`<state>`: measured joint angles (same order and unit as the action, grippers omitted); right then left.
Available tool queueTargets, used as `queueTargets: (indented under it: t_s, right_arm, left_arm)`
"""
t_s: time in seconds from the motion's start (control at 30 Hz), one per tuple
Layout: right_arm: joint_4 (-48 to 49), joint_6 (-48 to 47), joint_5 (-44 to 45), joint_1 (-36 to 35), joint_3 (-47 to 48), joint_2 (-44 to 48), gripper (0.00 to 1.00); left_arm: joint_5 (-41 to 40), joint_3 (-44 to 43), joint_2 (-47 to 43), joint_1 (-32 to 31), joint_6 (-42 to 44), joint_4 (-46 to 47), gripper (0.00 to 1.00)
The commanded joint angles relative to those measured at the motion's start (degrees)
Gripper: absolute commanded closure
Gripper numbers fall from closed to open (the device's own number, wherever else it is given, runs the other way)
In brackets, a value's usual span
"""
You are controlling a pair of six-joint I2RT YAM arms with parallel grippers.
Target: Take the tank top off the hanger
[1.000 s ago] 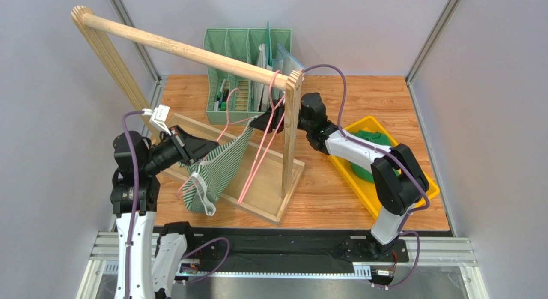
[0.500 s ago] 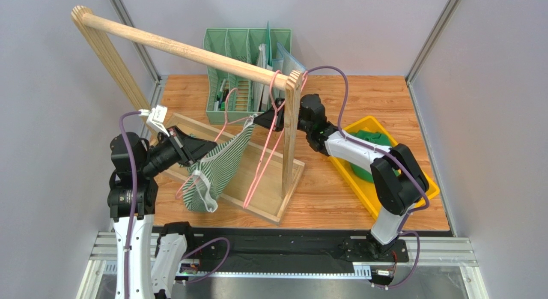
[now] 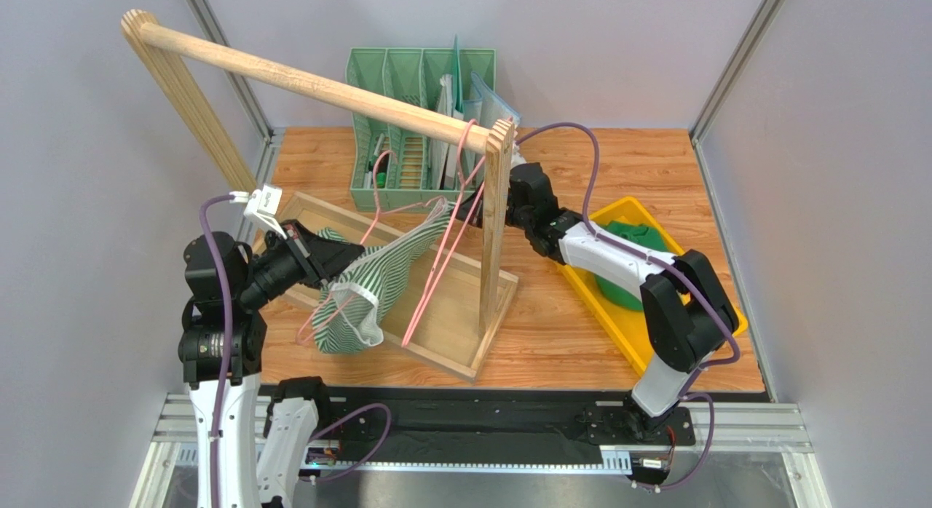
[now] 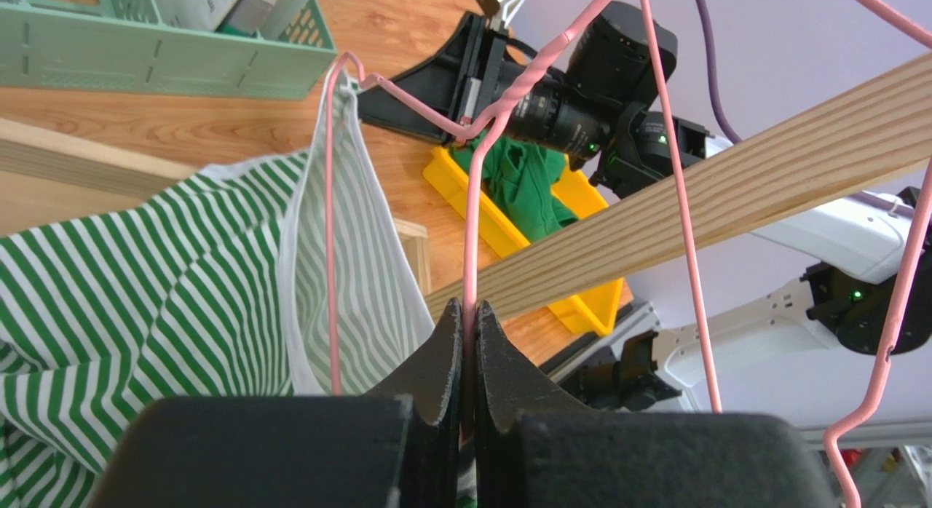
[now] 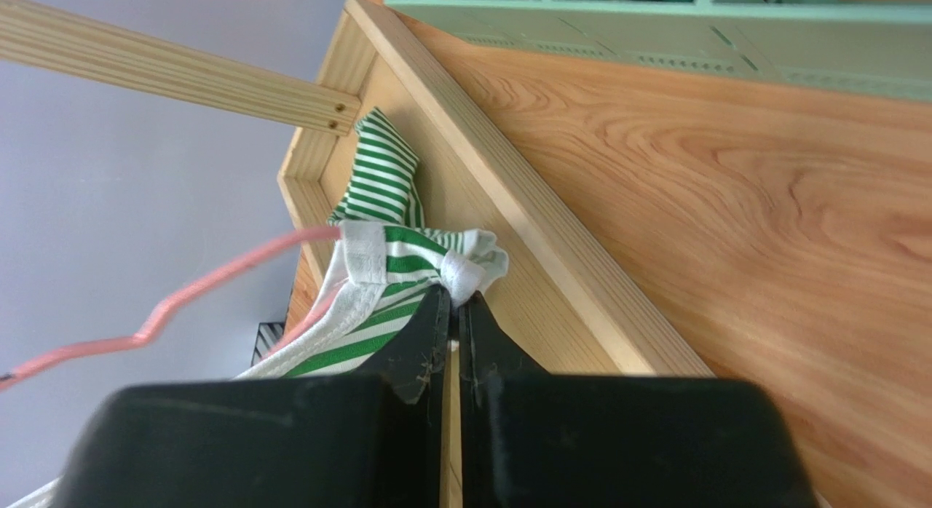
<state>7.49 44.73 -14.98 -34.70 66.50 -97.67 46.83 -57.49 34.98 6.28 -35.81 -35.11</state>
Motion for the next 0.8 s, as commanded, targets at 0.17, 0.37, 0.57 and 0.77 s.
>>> queueTargets:
  t_s: [0.17, 0.37, 0.57, 0.77]
  right_arm:
    - [-3.2, 2.0, 0.5, 1.6, 1.4, 0.5, 1.00]
    - [-1.3, 0.8, -6.2, 1.6, 1.2, 0.7, 0.95]
    - [-3.9, -2.9, -9.5, 1.9, 0.6, 3.2, 0.64]
    - [-4.9, -4.0, -11.8, 6.6, -4.3, 8.6, 0.44]
  left_arm:
    - [-0.3, -2.8, -0.5, -0.3, 2.0, 0.7, 1.00]
    - [3.0, -0.8, 1.2, -0.2, -0.6, 5.1, 1.00]
    - [8.0, -0.2, 6.0, -0.6, -2.0, 10.3, 1.00]
    - [7.2, 0.5, 8.2, -2.0, -2.6, 12.5, 1.00]
